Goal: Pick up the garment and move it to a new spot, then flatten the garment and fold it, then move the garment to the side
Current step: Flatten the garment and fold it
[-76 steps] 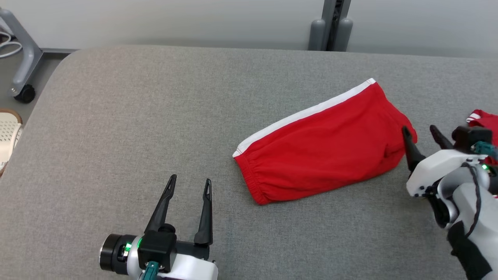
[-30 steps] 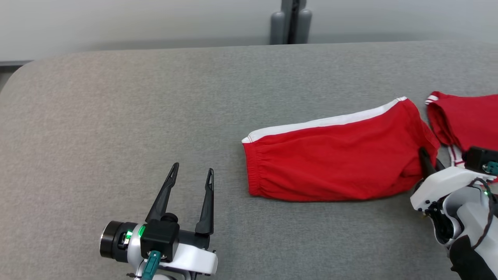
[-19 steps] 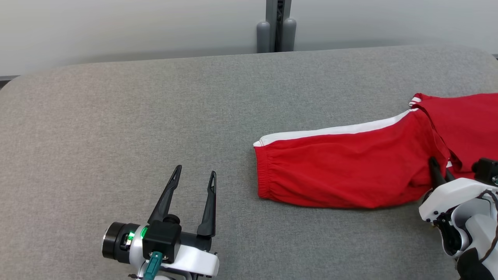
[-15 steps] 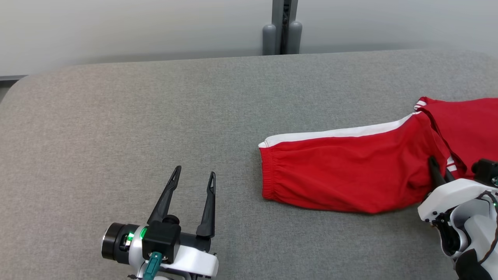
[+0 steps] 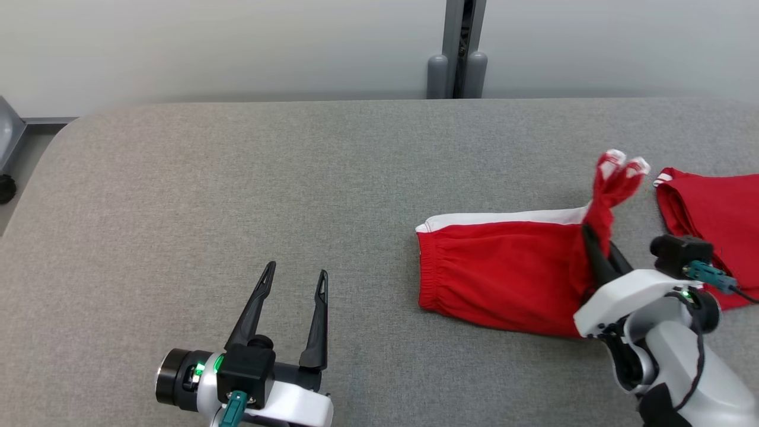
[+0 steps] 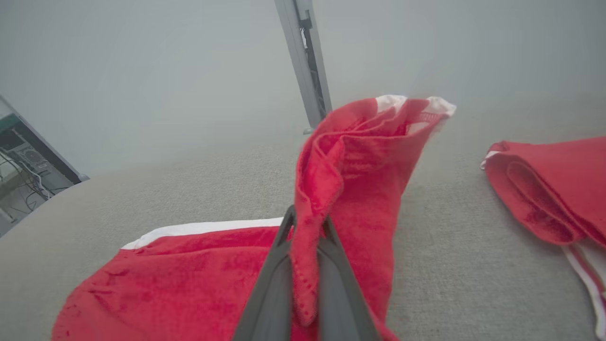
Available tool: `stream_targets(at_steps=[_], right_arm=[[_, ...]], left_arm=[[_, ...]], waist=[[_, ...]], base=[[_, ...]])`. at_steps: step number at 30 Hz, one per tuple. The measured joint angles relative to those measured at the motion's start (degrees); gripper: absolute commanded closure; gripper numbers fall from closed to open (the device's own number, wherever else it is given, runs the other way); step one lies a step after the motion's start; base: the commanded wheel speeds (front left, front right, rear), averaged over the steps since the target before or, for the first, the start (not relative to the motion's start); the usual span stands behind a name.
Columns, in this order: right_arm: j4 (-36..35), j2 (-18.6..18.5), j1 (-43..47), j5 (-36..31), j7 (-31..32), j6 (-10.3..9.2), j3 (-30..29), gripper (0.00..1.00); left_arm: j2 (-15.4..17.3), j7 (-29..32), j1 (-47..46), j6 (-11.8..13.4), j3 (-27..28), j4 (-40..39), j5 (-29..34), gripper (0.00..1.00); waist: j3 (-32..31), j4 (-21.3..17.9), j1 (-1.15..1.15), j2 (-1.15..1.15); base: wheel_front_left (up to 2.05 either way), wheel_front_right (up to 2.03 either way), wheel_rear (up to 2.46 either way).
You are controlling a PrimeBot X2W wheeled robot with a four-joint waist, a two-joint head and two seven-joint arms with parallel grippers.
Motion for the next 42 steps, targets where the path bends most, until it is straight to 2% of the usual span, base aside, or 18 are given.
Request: stream_targets(at_steps=[9,21,25,26,30,37,42], right_arm=[[-1.1,4.4,-2.1,0.3,0.1,0.00,5.2,1.00],[-0.3,7.5,-2.2,1.6,2.2,0.00,11.7,1.00],[-1.0,7.9,-0.6,2.6,2.4,0.00,12.9,0.50],[-1.3,8.0,-0.2,2.9,2.4,0.00,13.3,0.00],[-3.5,8.4,1.5,4.9,2.5,0.00,15.2,0.00],[-11.5,8.8,5.4,10.0,3.5,0.00,22.5,0.00],[-15.4,7.8,6.2,9.8,2.5,0.00,24.7,0.00]], left_arm=[[0.0,0.0,0.0,0.0,-0.7,0.2,-0.5,0.00],[0.0,0.0,0.1,0.3,-1.3,0.7,-1.1,0.00],[0.0,0.0,0.2,0.4,-1.4,0.7,-1.3,0.00],[0.0,0.0,0.2,0.4,-1.4,0.7,-1.3,0.00],[0.0,0.0,0.2,0.4,-1.4,0.8,-1.3,0.00],[0.0,0.0,0.8,0.5,-1.3,1.1,-1.3,0.00],[0.0,0.0,1.3,0.6,-0.8,1.1,-1.4,0.00]], waist=[[-0.2,1.7,0.00,0.00],[-0.1,4.9,0.00,0.00],[0.0,5.1,0.00,0.00],[-0.1,5.1,0.00,0.00],[-0.1,5.0,0.00,0.00],[-1.0,4.0,0.00,0.00],[-1.8,2.4,0.00,0.00]], base=[[0.00,0.00,0.00],[0.00,0.00,0.00],[0.00,0.00,0.00],[0.00,0.00,0.00],[0.00,0.00,0.00],[0.00,0.00,0.00],[0.00,0.00,0.00]])
